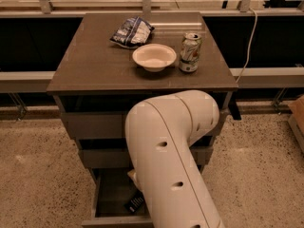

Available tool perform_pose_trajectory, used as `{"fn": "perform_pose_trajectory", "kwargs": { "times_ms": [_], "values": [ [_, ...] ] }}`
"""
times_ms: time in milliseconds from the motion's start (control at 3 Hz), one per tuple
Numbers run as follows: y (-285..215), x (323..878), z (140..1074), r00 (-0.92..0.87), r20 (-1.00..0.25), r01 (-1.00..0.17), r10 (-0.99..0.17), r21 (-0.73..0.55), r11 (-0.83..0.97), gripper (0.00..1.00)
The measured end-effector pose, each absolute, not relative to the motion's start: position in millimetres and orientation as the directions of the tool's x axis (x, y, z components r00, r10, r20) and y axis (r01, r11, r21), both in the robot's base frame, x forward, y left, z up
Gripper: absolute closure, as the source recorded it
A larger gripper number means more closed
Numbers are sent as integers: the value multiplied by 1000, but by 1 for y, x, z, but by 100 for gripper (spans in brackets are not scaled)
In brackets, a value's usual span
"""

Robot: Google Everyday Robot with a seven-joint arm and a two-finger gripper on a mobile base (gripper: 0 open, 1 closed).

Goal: Pick rxbar chocolate from bottom drawer and place on counter

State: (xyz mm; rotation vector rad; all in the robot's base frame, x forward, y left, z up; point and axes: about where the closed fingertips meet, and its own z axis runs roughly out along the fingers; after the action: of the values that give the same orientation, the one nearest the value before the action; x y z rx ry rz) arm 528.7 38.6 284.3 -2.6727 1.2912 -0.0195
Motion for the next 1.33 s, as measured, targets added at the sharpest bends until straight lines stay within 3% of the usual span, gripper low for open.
{"fn": "perform_pose_trajectory", "kwargs": {
  "times_ms": [667,1333],
  "values": [
    [19,552,232,637,-32,-757,-770,-217,-617,0],
    [39,534,182,730,-198,-678,-654,-329,-657,0]
  ]
}}
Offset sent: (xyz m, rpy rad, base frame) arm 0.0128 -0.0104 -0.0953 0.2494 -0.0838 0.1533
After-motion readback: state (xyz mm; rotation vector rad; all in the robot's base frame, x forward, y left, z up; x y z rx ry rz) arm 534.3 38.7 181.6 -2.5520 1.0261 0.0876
